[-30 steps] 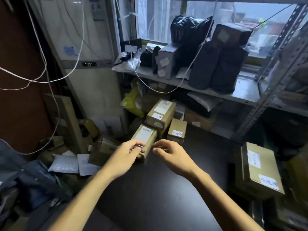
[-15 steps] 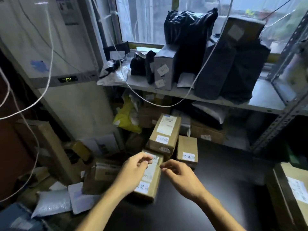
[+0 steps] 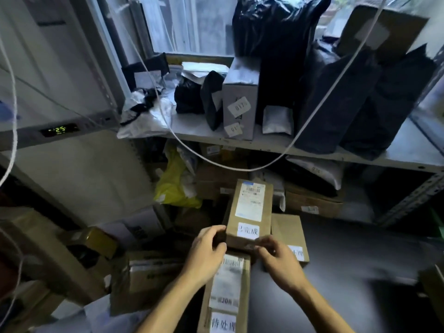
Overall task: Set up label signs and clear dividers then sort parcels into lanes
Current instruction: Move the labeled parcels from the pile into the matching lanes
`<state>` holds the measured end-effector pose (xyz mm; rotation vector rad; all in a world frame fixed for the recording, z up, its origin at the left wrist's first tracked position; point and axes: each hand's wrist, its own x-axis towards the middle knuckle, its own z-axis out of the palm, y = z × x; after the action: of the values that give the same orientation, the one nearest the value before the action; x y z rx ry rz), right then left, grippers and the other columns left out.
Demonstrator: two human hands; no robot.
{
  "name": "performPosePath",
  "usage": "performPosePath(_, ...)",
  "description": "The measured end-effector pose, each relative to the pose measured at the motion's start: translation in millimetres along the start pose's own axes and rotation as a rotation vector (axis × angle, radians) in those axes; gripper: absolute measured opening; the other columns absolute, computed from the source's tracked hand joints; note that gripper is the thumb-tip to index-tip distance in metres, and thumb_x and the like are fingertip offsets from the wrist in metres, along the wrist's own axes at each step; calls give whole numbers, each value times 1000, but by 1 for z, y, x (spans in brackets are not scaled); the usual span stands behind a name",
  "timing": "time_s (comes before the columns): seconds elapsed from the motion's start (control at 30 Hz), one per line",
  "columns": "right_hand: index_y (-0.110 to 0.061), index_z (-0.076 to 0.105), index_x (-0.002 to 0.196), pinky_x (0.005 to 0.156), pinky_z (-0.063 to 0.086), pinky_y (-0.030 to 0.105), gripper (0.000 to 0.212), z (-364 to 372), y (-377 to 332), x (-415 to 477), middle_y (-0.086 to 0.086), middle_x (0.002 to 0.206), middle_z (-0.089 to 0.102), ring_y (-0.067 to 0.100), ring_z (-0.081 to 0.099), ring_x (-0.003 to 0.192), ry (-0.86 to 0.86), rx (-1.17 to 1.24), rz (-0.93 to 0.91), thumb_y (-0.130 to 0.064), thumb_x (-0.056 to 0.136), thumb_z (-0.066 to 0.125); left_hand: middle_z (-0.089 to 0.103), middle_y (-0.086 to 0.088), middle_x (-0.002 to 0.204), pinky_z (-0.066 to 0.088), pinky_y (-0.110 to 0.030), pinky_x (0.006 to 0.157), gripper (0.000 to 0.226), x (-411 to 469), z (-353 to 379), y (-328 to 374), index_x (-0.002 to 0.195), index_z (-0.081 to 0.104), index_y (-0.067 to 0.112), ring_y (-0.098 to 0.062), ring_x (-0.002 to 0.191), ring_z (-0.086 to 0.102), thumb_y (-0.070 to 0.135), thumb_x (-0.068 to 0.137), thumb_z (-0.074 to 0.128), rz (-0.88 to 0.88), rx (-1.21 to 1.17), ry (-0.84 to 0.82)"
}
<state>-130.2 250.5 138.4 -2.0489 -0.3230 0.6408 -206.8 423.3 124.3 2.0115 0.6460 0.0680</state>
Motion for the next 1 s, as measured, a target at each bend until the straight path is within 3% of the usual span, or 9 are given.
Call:
performPosePath(0.17,-29,49,126,87,53,31,38,15,-3,32,-22,106,59,1,61,94,160,0,27,-27,92,66,36,5,150,36,-31,110,53,43,-6,-14,145,39,30,-17,137,38,21,95,55,-50,34,-65)
performPosePath(0.27,-26,38,141,95,51,38,59,25,-4,47,-13,122,55,14,59,113,164,-73,46,-29,90,67,34,3,153,37,-35,112,61,61,0,-22,151,31,29,-19,136,41,24,96,56,-106,-4,-123)
performPosePath(0.33,-22,40,142,101,48,44,61,31,-3,56,-3,136,53,22,53,125,197,-187,39,-31,88,67,41,-2,150,42,-37,109,59,70,7,-27,150,33,27,-18,127,51,23,96,57,-152,-59,-171)
performPosePath(0.43,-18,43,142,105,43,45,62,35,-1,63,4,142,48,23,47,130,226,-242,29,-29,87,69,49,-1,144,49,-38,103,52,75,17,-33,144,41,32,-16,117,59,24,96,58,-136,-64,-246)
performPosePath(0.57,-13,40,142,108,33,39,64,31,5,67,11,143,43,30,38,129,272,-306,91,-25,86,68,43,0,150,43,-42,109,58,81,24,-41,147,36,34,-19,131,49,27,95,59,-129,-56,-259)
performPosePath(0.67,-8,34,141,109,36,47,62,31,6,67,15,143,45,33,43,130,190,-229,90,-22,89,64,40,-1,154,36,-43,115,65,86,27,-42,152,27,35,-19,142,36,24,96,58,-171,-110,-281)
performPosePath(0.83,-13,10,157,120,23,48,75,26,8,57,12,160,24,32,25,146,104,-249,28,-18,97,55,46,-7,149,37,-45,114,65,83,24,-39,152,30,34,-20,141,37,18,96,59,-211,-169,-247)
performPosePath(0.93,-16,25,149,111,38,50,65,18,4,52,8,144,47,29,47,132,142,-154,-30,-5,93,54,52,-11,143,41,-49,110,64,80,17,-30,151,32,34,-27,134,48,18,95,59,-229,-196,-254)
performPosePath(1.0,-18,29,147,106,43,50,62,13,4,48,2,136,52,27,52,126,166,-105,-50,-1,91,53,57,-14,137,44,-50,106,63,78,13,-22,150,34,34,-30,126,54,19,95,59,-221,-198,-254)
